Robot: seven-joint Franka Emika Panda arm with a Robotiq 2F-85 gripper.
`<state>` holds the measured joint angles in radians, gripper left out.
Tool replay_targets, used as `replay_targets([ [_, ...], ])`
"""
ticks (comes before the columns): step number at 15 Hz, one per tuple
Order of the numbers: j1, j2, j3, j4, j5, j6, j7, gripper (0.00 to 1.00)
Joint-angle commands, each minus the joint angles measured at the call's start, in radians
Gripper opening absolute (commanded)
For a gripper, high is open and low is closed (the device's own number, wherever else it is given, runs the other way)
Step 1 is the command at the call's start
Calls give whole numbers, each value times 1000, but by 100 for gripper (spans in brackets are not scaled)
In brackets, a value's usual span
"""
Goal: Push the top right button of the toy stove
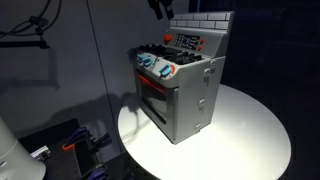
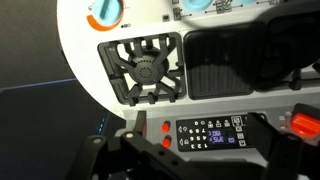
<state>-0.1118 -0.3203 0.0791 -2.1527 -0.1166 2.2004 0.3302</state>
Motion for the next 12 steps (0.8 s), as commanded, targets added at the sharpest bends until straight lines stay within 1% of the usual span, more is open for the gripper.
replay_targets([
  [1,-18,62,-15,57,-24,3,96,100],
  [5,-37,94,-29,74,-39,-16,205,100],
  [9,-58,111,-35,77,-106,-24,336,100],
  [11,-55,113,-41,77,-119,-33,370,100],
  [12,-47,100,-44,75,-106,-40,365,100],
])
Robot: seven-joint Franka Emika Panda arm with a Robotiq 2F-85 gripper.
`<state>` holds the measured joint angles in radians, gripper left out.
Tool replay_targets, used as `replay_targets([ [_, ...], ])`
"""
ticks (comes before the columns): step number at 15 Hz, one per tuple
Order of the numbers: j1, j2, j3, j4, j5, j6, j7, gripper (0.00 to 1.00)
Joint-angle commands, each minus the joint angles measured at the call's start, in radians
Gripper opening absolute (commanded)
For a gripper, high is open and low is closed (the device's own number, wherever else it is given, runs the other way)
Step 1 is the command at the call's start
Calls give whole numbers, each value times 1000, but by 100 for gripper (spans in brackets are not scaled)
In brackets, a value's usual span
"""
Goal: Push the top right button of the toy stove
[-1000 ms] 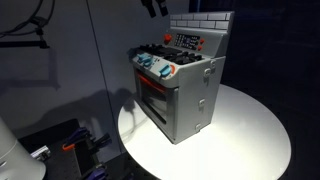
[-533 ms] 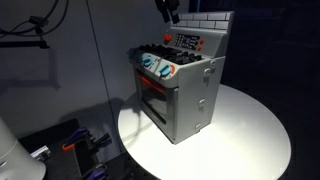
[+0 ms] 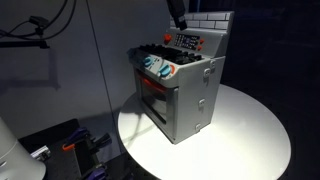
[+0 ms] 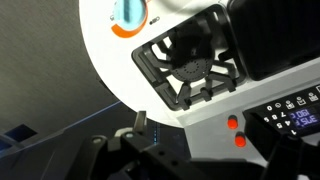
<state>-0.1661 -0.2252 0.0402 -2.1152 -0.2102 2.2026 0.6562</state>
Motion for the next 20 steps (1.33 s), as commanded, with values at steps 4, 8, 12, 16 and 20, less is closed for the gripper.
replay_targets([
  [4,16,1,-14,-1,-3,-5,12,100],
  [8,9,25,-17,17,-12,-7,36,100],
  [12,11,66,-31,41,-4,4,34,100],
  [16,17,105,-47,71,10,32,21,100],
  [20,25,153,-62,110,38,60,-5,100],
])
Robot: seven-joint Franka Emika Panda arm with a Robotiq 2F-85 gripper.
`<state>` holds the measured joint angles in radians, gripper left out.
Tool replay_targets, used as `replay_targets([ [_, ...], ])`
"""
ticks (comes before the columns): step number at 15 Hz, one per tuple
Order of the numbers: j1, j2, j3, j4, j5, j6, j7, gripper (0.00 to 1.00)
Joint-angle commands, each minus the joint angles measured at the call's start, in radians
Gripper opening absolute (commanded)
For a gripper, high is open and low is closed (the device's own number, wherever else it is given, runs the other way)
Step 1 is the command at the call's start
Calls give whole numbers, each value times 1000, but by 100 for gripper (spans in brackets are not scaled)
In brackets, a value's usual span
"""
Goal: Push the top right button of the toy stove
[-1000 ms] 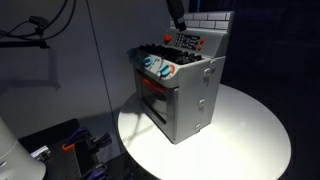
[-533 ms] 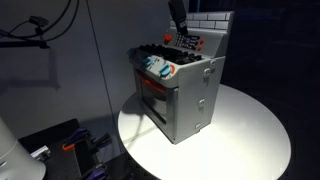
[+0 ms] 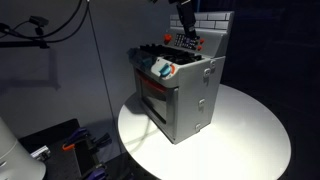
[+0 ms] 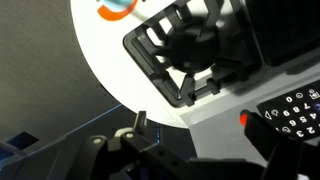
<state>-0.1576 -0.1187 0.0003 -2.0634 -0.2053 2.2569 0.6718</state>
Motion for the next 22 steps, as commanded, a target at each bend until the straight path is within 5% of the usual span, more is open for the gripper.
replay_targets([
  [1,20,60,-27,71,47,3,-31,100],
  [8,36,128,-50,147,147,-8,-96,100],
  [22,54,211,-77,231,162,-52,-102,100],
])
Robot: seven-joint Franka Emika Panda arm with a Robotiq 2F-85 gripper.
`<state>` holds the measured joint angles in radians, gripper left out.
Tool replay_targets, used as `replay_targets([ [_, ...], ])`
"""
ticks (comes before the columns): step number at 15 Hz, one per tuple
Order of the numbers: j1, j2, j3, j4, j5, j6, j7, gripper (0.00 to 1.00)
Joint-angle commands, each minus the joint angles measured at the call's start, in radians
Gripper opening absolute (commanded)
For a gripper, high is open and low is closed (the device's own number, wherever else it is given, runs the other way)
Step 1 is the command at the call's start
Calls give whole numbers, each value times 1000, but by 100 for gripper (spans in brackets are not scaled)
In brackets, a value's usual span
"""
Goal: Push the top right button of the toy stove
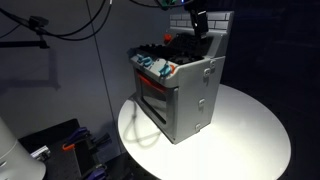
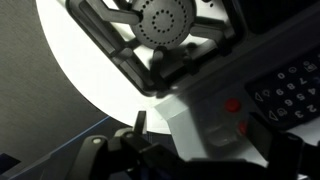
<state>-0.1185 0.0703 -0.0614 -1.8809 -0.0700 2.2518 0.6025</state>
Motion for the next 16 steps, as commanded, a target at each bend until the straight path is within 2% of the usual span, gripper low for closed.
replay_targets([
  [1,16,23,-15,49,27,-50,-34,100],
  [16,29,48,-26,78,4,-101,-6,100],
])
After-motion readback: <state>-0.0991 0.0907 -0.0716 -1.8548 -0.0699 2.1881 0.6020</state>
